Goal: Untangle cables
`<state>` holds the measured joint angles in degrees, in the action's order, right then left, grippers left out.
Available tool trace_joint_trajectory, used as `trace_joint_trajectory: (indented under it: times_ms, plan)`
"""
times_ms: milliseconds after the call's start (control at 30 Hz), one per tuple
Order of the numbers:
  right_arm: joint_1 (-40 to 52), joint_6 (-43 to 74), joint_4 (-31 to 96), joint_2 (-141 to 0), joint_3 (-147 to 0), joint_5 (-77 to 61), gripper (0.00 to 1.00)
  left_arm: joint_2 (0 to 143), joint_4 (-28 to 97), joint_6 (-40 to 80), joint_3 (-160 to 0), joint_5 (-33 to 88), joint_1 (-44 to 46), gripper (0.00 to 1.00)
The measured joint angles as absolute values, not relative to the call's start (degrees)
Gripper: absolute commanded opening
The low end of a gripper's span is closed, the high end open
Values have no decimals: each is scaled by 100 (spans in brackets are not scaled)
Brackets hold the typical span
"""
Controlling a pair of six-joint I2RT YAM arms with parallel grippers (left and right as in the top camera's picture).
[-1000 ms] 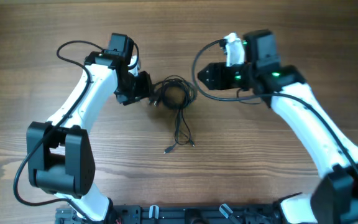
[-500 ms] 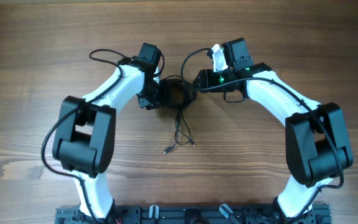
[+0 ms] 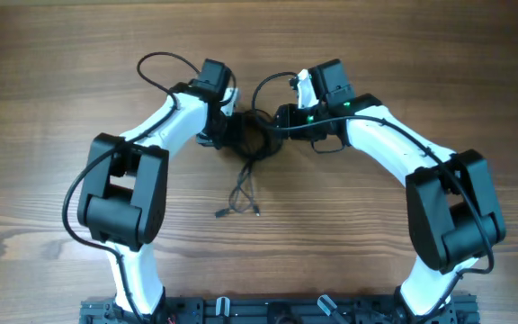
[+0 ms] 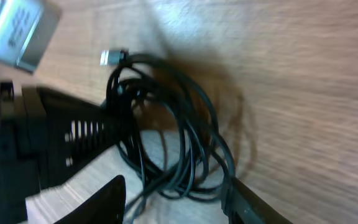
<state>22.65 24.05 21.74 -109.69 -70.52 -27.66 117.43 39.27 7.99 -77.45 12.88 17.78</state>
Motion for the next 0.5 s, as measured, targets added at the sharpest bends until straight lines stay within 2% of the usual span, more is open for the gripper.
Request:
trace_joint_trajectory:
  times_ms: [200,300,500]
  plan:
    - [2539,2491,2176,-10969,-7052,-2810,53,11786,4418,-56,-7894,2008,1037,4]
    - [2585,2550,2174,-10969,-7052,-2827,55,11797,4521,-235,-8005,2635,635,8]
    - [2582,2596,1916,-10969,-7052,-2827,56,11797,4901,-464,-8031,3301,375,5]
